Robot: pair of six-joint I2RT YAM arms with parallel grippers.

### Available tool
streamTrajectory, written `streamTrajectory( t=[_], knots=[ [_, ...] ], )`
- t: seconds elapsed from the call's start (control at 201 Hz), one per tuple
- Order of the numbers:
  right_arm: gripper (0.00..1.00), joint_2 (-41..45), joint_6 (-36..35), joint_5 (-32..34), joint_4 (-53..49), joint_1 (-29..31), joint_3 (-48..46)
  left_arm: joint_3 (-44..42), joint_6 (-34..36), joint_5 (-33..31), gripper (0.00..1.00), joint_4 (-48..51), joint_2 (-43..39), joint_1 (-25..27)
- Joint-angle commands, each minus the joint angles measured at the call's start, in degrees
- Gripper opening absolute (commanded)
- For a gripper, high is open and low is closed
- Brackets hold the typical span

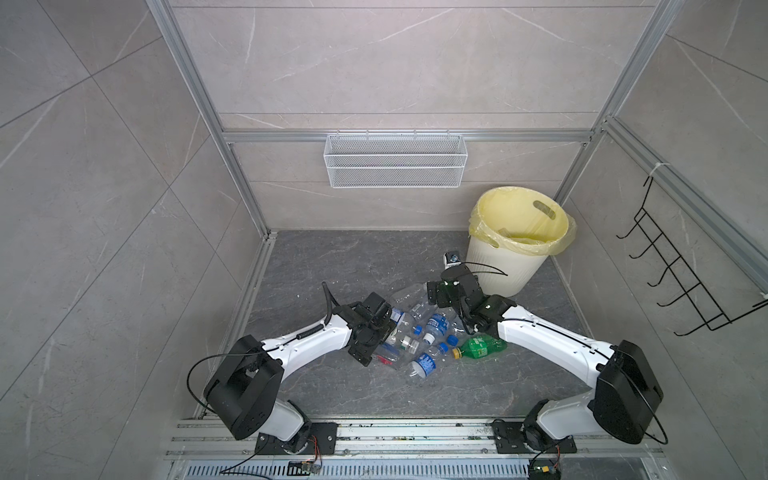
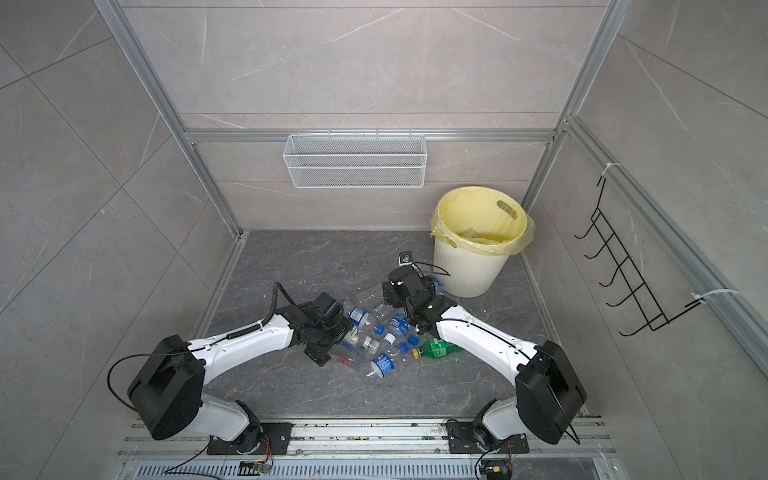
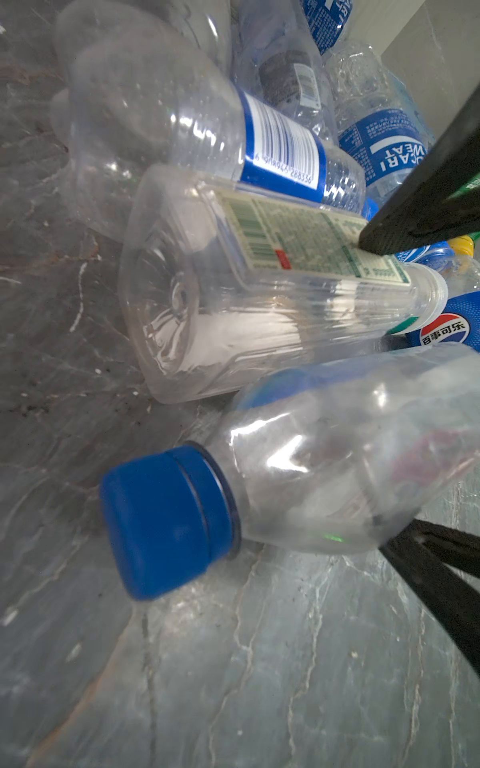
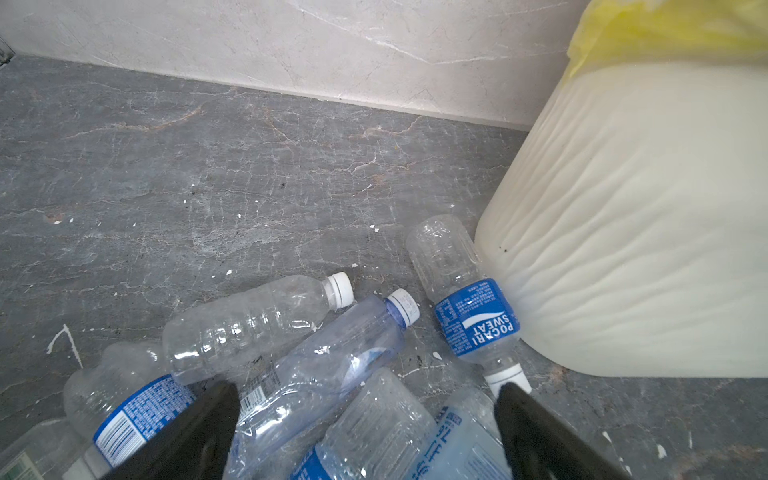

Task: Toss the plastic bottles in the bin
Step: 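Close the left gripper around the Fiji bottle and lift it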

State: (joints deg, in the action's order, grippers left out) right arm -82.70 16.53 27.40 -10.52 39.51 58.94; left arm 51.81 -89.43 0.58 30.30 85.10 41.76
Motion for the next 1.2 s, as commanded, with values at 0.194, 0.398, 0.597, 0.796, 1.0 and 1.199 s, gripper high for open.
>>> streamTrajectory(
  t=[0.194, 0.398, 0.597, 0.796, 1.0, 1.199],
  knots=[
    [1.00, 2.4, 1.4, -0.6, -0.4, -0.8, -0.8, 6.0, 6.6, -2.8, 1.00, 0.8, 5.7, -3.2],
    [1.00, 2.6, 1.5, -0.7, -0.5, -0.7, -0.9, 9.3, 11.8, -3.1, 1.00, 3.0, 7.9, -3.9],
    [1.00, 2.3, 1.5, -1.1, -0.6, -0.8, -0.7, 7.5, 15.0, -4.8, 0.99, 5.7, 6.2, -3.9],
    [1.00, 1.0, 1.7, -1.9, -0.9, -0.8, 0.0, 5.0, 17.5, -4.7, 0.88, 3.9, 4.1, -3.8],
    [1.00, -0.1, 1.7, -1.3, -0.7, -0.8, -0.1, 2.5, 20.6, -4.7, 0.83, 0.4, 2.0, -3.8],
    [1.00, -0.4, 1.4, -0.7, -0.6, -0.8, -0.1, 1.8, 24.4, -3.5, 0.81, -1.3, 2.0, -3.7]
  ],
)
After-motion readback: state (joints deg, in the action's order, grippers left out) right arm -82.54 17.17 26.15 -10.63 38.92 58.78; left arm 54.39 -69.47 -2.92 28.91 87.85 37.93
